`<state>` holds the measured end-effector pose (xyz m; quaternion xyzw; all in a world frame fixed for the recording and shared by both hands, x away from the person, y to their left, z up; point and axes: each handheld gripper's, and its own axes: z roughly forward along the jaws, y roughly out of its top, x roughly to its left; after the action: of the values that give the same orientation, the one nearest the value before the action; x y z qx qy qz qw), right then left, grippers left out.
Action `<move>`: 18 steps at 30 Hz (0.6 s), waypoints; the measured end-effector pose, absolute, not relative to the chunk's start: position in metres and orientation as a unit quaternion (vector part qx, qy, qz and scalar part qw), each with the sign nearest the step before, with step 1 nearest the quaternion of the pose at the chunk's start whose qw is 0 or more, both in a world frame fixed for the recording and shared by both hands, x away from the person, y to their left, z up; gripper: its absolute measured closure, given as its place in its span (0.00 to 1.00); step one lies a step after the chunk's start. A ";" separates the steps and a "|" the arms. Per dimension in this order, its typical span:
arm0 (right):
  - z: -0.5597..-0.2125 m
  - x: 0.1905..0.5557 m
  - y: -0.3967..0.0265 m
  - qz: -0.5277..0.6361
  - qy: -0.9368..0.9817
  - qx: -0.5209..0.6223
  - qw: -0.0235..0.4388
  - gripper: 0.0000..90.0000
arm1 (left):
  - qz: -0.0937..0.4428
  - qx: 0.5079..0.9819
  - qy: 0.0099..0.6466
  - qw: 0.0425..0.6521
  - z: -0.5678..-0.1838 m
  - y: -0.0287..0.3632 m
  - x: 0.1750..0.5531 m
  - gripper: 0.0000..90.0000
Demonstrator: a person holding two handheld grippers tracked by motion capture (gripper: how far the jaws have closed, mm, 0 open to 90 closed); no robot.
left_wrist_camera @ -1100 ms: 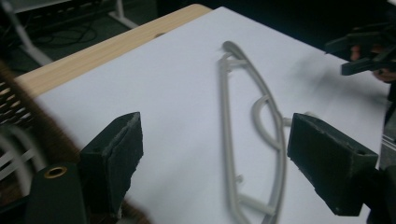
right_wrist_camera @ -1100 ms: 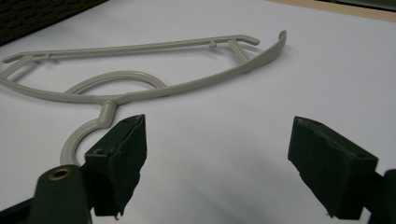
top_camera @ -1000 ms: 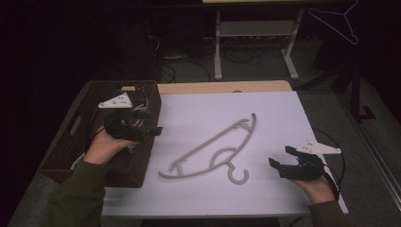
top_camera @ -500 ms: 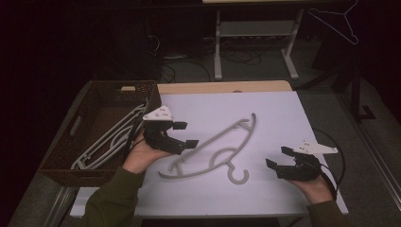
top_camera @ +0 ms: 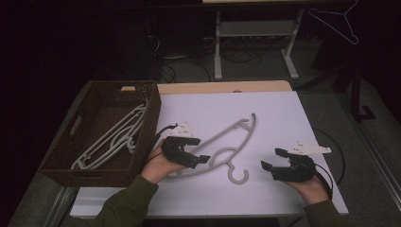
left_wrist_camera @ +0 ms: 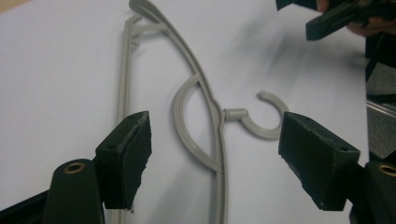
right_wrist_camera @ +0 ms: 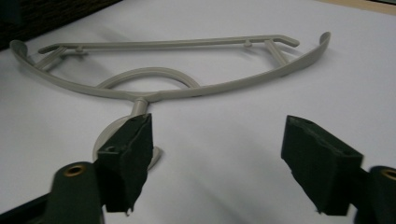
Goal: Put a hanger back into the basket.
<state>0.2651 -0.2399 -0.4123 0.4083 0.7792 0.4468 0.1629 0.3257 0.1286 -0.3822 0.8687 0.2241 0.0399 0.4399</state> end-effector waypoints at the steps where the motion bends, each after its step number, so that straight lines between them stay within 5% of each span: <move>1: -0.413 0.265 -0.239 0.448 0.781 0.404 0.161 0.30 | 0.037 0.870 0.224 0.438 -0.386 0.128 0.326 0.30; 18: -0.427 0.277 -0.184 0.413 0.847 0.318 0.104 0.65 | 0.018 0.878 0.229 0.420 -0.412 0.129 0.325 0.30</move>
<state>0.2769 -0.1845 -0.4266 0.3183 0.8467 0.4134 0.1044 0.3253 0.1287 -0.4120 0.8779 0.2285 0.0180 0.4204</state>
